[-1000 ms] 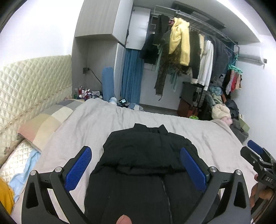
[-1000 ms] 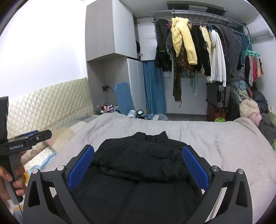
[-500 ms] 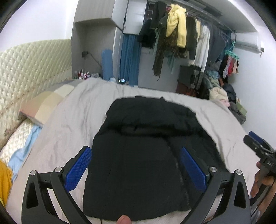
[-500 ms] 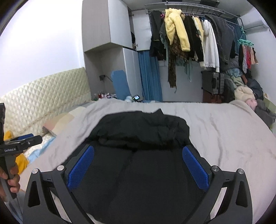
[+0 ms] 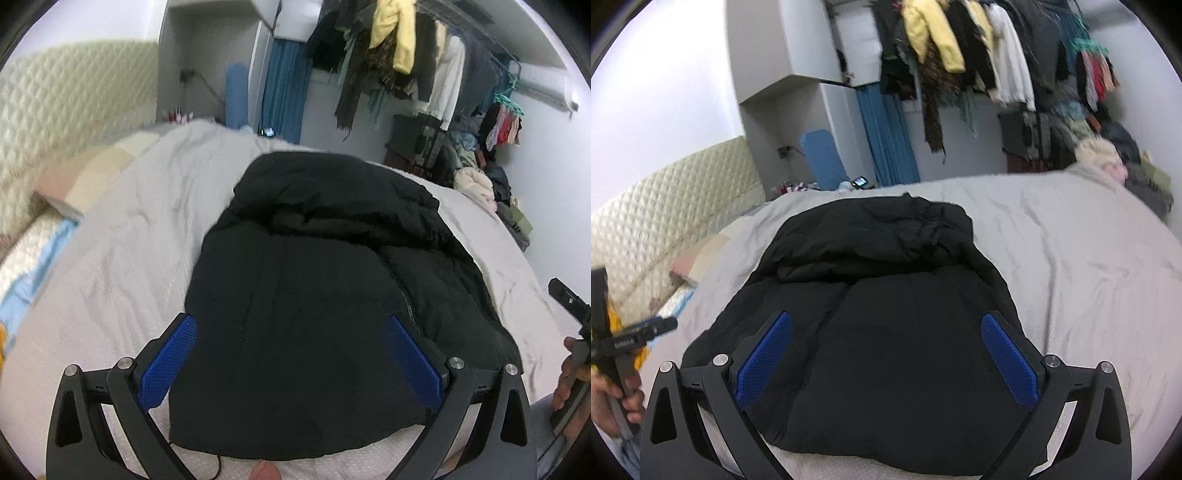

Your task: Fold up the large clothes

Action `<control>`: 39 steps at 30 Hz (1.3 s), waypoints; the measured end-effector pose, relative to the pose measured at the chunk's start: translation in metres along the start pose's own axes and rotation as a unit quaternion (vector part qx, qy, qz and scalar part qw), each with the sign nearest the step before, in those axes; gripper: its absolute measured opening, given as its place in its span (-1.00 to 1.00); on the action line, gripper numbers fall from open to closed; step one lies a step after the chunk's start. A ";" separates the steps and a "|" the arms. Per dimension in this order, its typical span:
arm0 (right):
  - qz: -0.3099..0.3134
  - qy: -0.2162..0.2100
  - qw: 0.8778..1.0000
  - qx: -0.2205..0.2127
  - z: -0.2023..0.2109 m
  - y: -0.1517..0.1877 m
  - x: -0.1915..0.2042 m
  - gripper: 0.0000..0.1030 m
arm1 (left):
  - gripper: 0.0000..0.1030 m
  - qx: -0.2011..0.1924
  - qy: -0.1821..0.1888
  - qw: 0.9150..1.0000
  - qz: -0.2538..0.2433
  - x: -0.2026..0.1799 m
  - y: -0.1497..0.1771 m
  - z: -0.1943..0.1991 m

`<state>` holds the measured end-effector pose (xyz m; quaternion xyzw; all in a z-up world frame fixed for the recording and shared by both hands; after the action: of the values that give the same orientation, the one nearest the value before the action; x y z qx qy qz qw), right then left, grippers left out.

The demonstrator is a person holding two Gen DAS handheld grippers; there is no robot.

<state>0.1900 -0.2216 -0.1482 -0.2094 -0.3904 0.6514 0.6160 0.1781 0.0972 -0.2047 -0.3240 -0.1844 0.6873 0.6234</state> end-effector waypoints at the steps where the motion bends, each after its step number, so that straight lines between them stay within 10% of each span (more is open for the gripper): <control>1: -0.012 0.003 1.000 0.005 -0.003 0.000 -0.008 1.00 | 0.99 0.009 0.001 1.000 0.006 0.005 -0.001 -0.005; 11: -0.180 0.013 0.977 0.116 -0.058 0.016 -0.107 1.00 | 0.99 0.119 0.047 0.985 0.119 0.064 0.001 -0.063; 27: -0.392 -0.059 0.879 0.266 -0.123 0.105 -0.155 1.00 | 0.99 0.224 0.107 0.943 0.222 0.091 0.045 -0.128; 39: -0.412 -0.043 0.860 0.298 -0.118 0.124 -0.165 1.00 | 0.96 0.230 0.083 0.934 0.260 0.103 0.060 -0.143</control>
<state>0.2252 -0.3432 -0.3492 0.1923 -0.2543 0.4314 0.8439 0.2290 0.1669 -0.3702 -0.2645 0.1214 0.8196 0.4936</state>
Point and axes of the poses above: each gripper's, at about its wrist camera, not at the fingertips, and z roughly against the way its jaws point, x to its left, y to its underside, the point moved 8 cm from there along -z, roughly the way its jaws point, and after that the axes turned 5 degrees about x, right-handed, at the moved point
